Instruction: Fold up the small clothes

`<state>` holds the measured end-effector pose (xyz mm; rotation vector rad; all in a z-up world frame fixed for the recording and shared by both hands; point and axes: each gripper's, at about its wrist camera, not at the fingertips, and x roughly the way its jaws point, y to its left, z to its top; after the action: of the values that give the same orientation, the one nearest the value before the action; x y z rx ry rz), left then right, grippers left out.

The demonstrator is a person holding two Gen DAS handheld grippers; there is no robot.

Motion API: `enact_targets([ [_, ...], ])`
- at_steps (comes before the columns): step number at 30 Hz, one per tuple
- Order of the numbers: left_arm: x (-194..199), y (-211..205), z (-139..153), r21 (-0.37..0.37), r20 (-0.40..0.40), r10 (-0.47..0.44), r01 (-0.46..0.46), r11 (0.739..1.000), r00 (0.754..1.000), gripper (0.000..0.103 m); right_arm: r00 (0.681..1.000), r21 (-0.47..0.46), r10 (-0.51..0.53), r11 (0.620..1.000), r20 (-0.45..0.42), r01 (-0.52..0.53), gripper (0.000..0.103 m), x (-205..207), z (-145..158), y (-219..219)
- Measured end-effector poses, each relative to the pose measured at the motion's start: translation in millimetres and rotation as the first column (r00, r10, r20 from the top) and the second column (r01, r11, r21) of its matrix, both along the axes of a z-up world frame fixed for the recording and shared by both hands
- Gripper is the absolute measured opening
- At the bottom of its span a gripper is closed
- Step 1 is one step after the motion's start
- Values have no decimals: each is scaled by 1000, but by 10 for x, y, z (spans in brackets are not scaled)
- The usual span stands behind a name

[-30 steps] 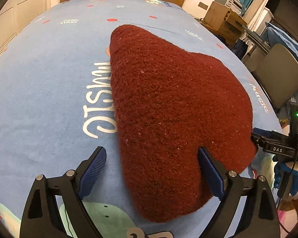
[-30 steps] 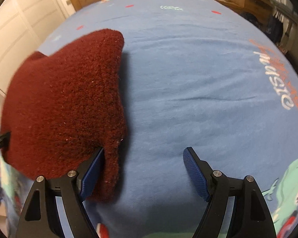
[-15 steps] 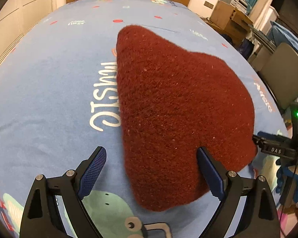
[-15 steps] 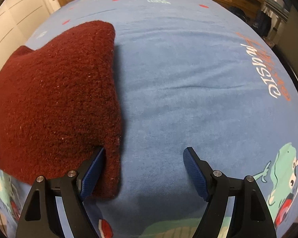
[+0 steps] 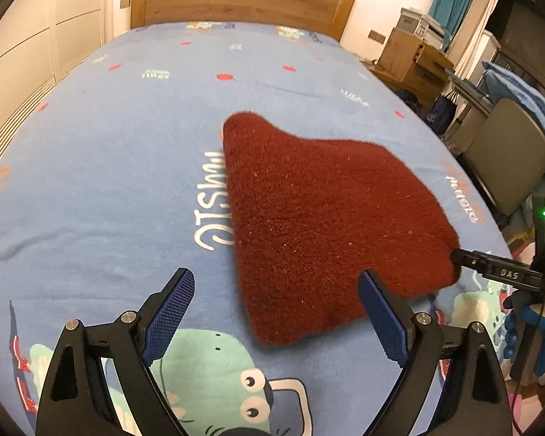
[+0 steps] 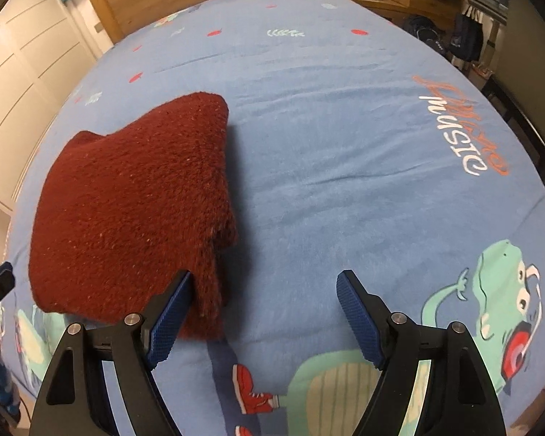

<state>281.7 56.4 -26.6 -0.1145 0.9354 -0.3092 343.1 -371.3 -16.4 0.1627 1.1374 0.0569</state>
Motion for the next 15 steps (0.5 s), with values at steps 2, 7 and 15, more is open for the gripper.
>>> enact_targets([
  [2,-34,53,60,-9,16,0,0,1000,1000,89,1000,-12,-7,1000,6,7,81,-118,46,-19],
  [7,-170,194,172,-9,49,17,-16,1000,999,89,1000,-60,-14,998,15,15,81,-229,163,30],
  [15,-504,317,238,65,96,97,-103,993,991,89,997,-74,-15,997,75,21,81,-795,403,192],
])
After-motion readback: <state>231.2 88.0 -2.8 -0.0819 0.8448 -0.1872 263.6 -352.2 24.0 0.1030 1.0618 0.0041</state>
